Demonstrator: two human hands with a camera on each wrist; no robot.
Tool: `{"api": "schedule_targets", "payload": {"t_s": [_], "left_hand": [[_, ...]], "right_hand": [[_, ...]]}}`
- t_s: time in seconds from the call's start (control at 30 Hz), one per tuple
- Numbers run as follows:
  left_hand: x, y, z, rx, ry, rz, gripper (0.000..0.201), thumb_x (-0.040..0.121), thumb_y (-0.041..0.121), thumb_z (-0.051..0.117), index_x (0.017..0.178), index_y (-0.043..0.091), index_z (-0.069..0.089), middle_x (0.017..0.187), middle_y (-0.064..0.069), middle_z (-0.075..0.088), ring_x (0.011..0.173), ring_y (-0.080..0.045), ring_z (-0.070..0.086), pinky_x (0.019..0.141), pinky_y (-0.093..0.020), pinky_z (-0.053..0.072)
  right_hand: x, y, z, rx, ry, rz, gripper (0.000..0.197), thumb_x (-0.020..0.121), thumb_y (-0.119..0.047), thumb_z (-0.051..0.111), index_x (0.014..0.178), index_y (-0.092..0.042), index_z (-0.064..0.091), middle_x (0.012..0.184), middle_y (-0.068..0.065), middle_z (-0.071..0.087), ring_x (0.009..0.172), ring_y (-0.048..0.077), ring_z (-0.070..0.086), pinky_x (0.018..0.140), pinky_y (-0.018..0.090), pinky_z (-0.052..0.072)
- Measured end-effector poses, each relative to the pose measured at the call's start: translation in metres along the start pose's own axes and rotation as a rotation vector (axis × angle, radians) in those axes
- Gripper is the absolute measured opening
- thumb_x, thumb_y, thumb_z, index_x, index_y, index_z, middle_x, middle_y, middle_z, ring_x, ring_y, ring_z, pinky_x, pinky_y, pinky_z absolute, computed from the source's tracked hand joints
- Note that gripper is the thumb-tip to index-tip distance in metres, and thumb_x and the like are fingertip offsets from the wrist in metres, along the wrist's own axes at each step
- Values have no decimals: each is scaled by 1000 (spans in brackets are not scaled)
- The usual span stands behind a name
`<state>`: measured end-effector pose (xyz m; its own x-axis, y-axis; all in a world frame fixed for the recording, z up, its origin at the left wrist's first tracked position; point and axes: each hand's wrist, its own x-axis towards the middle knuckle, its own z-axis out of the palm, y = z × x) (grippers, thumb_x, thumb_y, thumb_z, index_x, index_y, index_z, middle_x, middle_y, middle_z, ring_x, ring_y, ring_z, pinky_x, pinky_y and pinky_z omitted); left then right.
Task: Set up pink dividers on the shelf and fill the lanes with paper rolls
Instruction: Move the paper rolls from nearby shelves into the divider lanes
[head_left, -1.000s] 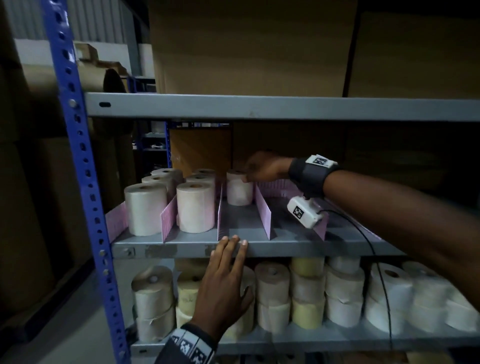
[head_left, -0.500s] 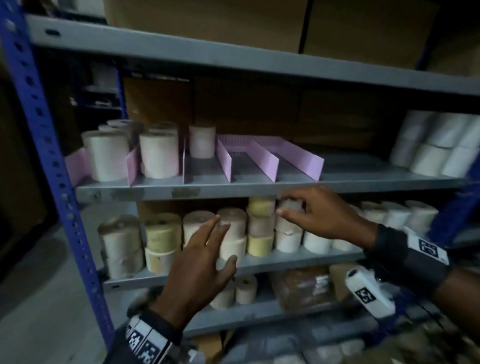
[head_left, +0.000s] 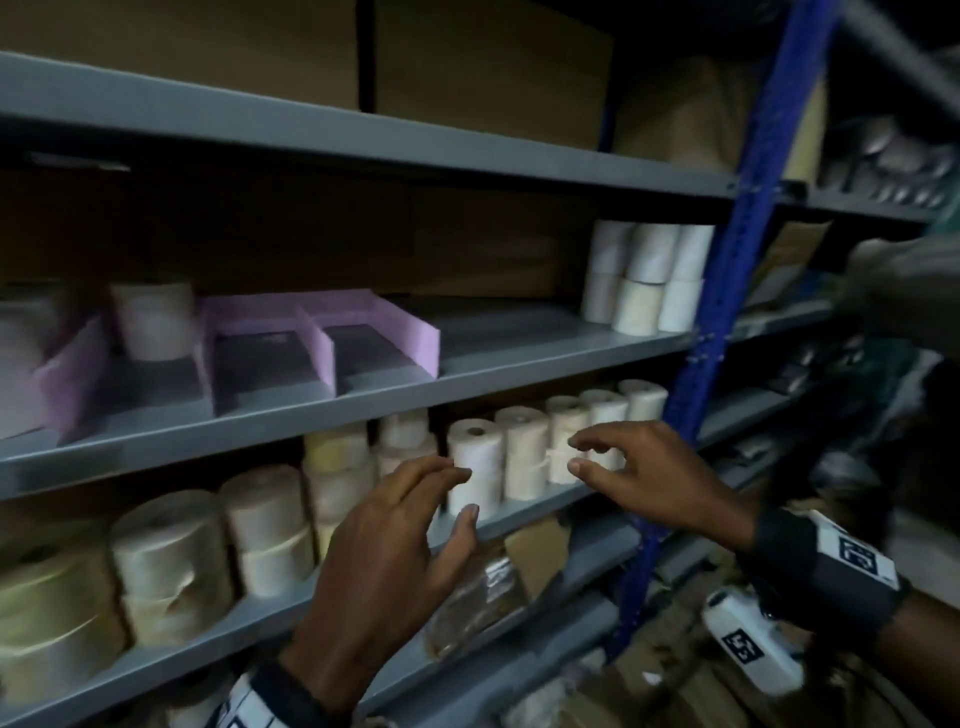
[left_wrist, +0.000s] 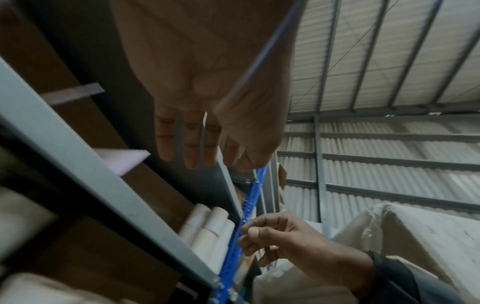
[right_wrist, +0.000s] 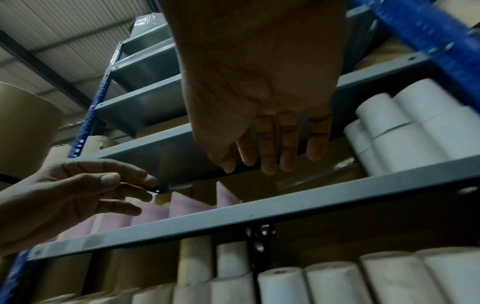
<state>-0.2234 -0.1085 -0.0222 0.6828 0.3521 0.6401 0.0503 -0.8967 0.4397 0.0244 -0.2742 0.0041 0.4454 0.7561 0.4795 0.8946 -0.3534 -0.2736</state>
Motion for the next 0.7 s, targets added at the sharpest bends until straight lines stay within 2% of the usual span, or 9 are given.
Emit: {"api": "schedule_targets", "payload": {"t_s": [0.07,0.13,0.2,0.27,0.37,0.47,0.53,0.6,0.7], "left_hand": [[26,15,25,-28,21,25,28,88,32,68,111,19,79,118,4,73,103,-16,72,82,-34,60],[54,31,53,-71,32,61,27,88,32,68,109,19,80,117,6,74,103,-15,72,81,-31,60],[85,44,79,-93,45,88,29,90,36,65,109,21,80,118,9,73,106,-13,71,87,-34,58],[117,55,105,-104,45,88,29,92,39,64,111,23,79,119,13,72,110,-9,69,90,-35,57],[161,68,140,-132,40,105,25,94,35,68,113,22,78,117,12,72,109,-9,68,95,-31,54],[204,78,175,-174,50,89,23,95,33,70,115,24,76,115,12,71,106,-8,68,92,-32,55],[231,80,197,-181,50,73,25,95,33,72,119,26,74,116,13,71,106,-7,66,90,-28,54],[255,80,220,-180,37,52,28,96,34,71,123,26,72,118,11,71,107,-6,65,88,-23,51],[286,75,250,-182,20,1,34,97,36,69,129,24,70,124,8,71,111,-8,64,91,-23,49]], "right_hand": [[2,33,-15,-3,49,26,45,80,-65,54,106,-33,71,97,-20,72,88,-4,66,78,32,56],[8,69,-33,-6,102,52,45,79,-64,55,104,-31,72,94,-18,73,88,-3,66,79,32,56],[16,101,-49,-23,149,62,42,80,-61,57,101,-29,73,93,-18,73,89,-4,67,80,30,55],[27,130,-64,-14,182,77,34,81,-55,62,99,-30,73,92,-20,73,90,-6,66,82,24,54],[47,169,-79,22,224,93,27,81,-45,71,102,-28,75,94,-22,72,91,-8,66,83,10,48],[71,200,-93,67,280,115,23,81,-45,71,98,-29,74,88,-19,73,85,-10,65,79,16,53],[88,217,-100,102,321,114,25,82,-45,70,101,-28,74,88,-19,72,83,-11,64,75,12,50],[105,233,-104,130,357,127,30,83,-45,69,107,-26,73,92,-15,73,86,-8,65,76,11,49],[131,253,-106,193,410,168,32,84,-44,71,110,-26,72,97,-13,72,91,2,66,81,22,53]]}}
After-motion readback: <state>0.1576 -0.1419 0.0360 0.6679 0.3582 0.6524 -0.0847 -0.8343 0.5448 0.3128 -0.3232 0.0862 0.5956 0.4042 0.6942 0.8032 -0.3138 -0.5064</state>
